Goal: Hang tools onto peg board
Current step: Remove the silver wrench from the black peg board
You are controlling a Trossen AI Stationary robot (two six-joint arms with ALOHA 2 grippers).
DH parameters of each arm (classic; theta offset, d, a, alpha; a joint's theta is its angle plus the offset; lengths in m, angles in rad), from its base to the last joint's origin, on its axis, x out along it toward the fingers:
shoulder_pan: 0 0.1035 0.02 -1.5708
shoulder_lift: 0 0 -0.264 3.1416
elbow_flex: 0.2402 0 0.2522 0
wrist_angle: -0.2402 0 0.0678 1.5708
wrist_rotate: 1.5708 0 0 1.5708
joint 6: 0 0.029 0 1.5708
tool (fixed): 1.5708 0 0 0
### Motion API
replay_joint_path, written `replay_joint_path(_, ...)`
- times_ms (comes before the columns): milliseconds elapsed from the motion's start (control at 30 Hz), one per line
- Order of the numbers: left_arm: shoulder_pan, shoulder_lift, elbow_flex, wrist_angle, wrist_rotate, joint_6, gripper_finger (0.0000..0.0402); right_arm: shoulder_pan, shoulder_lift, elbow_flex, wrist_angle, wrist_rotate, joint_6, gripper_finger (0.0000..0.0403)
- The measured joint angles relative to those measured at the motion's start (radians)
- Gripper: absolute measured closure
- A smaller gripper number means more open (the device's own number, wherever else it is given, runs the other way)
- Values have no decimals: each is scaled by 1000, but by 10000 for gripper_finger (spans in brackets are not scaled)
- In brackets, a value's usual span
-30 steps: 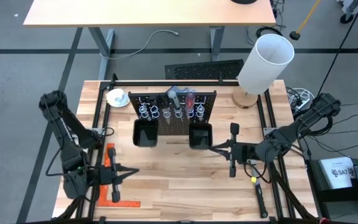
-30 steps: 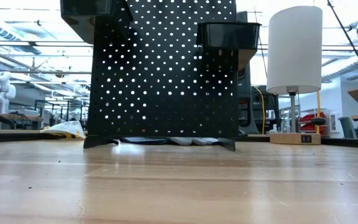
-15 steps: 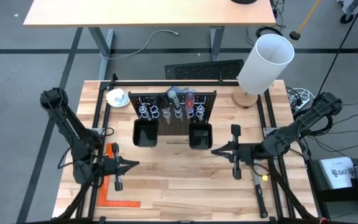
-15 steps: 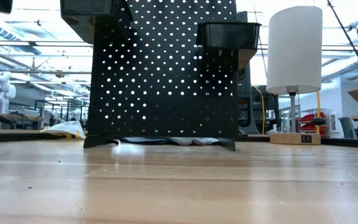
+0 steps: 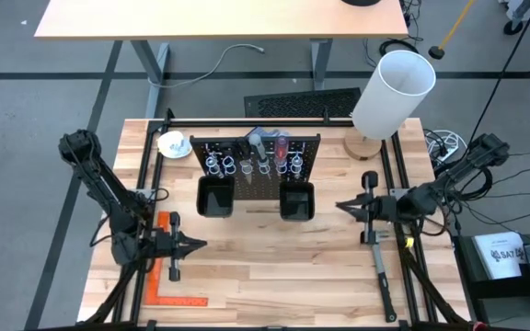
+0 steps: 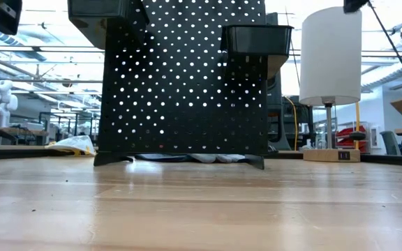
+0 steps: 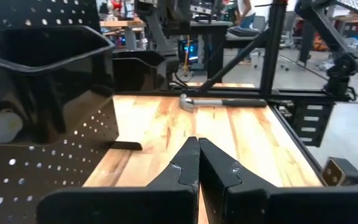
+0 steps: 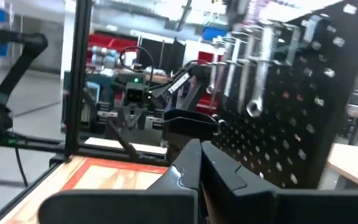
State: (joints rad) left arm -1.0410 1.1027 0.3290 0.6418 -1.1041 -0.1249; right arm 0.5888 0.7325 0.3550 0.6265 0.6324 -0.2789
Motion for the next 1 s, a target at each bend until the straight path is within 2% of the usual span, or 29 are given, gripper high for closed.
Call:
replay_joint_path(167, 23, 0, 0, -1, 0, 0, 397, 0, -78, -94, 103, 1, 5, 403)
replay_joint_path(433, 59, 0, 0, 3, -1, 0, 393, 0, -107, -114, 114, -6, 10, 403)
replay_joint_path(633, 183, 0, 0, 4, -57, -97, 374, 0, -104, -114, 132, -10, 33, 403)
replay_joint_path(700, 232, 1, 0, 2, -45, -122, 372, 0, -104, -114, 133, -10, 33, 403)
replay_joint_path(800, 293, 1, 1, 10, 18, -94, 371, 0, -104, -114, 133, -10, 35, 403)
replay_joint_path(900, 332, 1, 1, 10, 193, -76, 371, 0, -103, -114, 133, -9, 34, 403)
replay_joint_path(1000, 360, 1, 1, 11, 308, -78, 371, 0, -103, -114, 133, -5, 33, 403)
